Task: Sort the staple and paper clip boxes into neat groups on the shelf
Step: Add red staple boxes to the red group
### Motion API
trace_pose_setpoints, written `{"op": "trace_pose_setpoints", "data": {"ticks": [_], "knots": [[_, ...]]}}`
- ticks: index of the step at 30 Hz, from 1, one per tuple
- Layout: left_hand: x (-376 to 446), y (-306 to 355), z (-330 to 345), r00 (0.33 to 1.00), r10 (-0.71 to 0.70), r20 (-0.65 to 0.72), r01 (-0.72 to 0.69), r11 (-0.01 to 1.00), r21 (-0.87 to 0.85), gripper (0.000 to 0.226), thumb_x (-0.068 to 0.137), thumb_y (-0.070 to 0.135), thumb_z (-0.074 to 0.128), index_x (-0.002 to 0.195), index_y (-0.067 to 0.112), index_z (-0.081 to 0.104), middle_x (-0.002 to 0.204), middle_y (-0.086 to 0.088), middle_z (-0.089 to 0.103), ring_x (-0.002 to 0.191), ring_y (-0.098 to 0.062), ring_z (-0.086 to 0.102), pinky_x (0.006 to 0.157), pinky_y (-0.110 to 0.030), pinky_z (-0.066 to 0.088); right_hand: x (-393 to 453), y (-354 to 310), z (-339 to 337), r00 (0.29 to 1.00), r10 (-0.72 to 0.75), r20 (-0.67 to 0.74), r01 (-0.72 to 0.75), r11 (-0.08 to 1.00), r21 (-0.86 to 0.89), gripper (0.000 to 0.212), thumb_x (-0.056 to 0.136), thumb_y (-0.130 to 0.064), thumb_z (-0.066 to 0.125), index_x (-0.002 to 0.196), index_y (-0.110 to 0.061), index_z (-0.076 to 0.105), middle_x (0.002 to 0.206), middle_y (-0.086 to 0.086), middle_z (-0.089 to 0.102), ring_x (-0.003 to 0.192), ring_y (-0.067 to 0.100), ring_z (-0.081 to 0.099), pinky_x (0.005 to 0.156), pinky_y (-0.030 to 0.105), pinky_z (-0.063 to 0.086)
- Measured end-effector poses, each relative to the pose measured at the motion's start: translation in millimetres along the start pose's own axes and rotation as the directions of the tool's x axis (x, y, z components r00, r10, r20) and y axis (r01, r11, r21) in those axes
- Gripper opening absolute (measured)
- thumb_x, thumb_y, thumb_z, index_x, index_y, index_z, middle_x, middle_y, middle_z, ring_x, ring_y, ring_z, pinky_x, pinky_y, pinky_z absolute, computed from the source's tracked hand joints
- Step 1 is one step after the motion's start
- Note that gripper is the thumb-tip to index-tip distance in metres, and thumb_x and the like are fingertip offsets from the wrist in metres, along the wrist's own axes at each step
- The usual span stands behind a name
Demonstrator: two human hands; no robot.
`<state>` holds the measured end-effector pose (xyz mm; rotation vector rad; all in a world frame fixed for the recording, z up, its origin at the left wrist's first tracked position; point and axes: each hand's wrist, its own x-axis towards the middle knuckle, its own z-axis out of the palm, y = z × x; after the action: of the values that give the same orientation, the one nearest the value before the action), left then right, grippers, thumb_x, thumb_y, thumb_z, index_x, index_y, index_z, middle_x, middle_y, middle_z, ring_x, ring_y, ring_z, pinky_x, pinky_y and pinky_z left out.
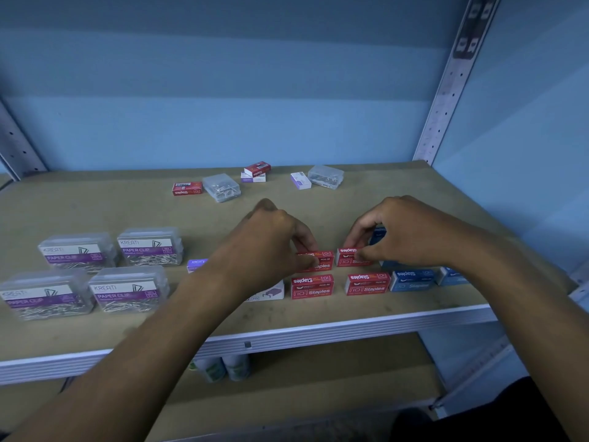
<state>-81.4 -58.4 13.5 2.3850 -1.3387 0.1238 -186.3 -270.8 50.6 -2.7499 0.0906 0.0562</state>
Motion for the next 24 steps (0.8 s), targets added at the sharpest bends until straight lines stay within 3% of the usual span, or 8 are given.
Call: {"op": "trace_pose_setpoints", "data": {"ticks": [7,11,16,20,24], "knots": [[1.9,-3.7,-2.8,0.998,0.002,-0.056,-0.006,0.998,-0.07,0.034,0.073,0.056,0.074,0.099,0.033,0.074,0.087,0.022,0.07,0.099,-0.01,0.052,0.08,-0.019,0.039,0.4,-4.7,0.2,0.997,-0.002,-0.072,0.003,1.0,0.017,0.011,0.086,-0.041,0.074,0.096,-0.038,0.077,0.091,-0.025,0.072,0.088,-0.012,0.063,0.077,0.012,0.049],[1.7,-7.2,-3.8,0.995,0.004,-0.104,-0.013,0.996,-0.085,0.045,0.075,0.07,0.058,0.098,0.034,0.072,0.09,0.022,0.068,0.094,-0.006,0.058,0.084,-0.026,0.05,6.5,-7.3,3.5,0.991,-0.016,-0.133,0.017,1.0,0.01,0.009,0.088,-0.039,0.071,0.095,-0.036,0.077,0.091,-0.023,0.072,0.089,-0.011,0.061,0.074,0.01,0.043],[1.0,-8.9,-6.0,0.991,-0.03,-0.132,0.021,0.997,-0.072,0.047,0.082,0.069,0.054,0.103,0.031,0.071,0.1,0.018,0.07,0.097,-0.007,0.06,0.084,-0.031,0.053,15.5,-9.4,8.4,0.99,-0.002,-0.139,0.006,1.0,0.027,0.011,0.09,-0.035,0.068,0.097,-0.036,0.077,0.094,-0.022,0.071,0.092,-0.009,0.06,0.072,0.006,0.039],[1.4,-15.5,-11.6,0.989,-0.077,-0.13,0.076,0.997,-0.013,0.044,0.082,0.066,0.058,0.106,0.031,0.07,0.107,0.015,0.069,0.103,-0.008,0.057,0.087,-0.025,0.048,24.2,-10.1,12.8,0.989,0.021,-0.149,-0.016,0.999,0.037,0.012,0.091,-0.032,0.067,0.097,-0.037,0.077,0.096,-0.022,0.07,0.093,-0.006,0.062,0.076,0.011,0.046],[10.0,-36.0,-34.1,0.975,-0.208,-0.082,0.205,0.978,-0.042,0.042,0.078,0.057,0.07,0.112,0.032,0.067,0.116,0.015,0.064,0.106,-0.004,0.054,0.086,-0.019,0.039,45.3,-13.4,15.3,0.986,0.037,-0.161,-0.032,0.999,0.029,0.016,0.09,-0.033,0.066,0.103,-0.038,0.073,0.105,-0.017,0.068,0.093,0.0,0.061,0.08,0.022,0.05]]}}
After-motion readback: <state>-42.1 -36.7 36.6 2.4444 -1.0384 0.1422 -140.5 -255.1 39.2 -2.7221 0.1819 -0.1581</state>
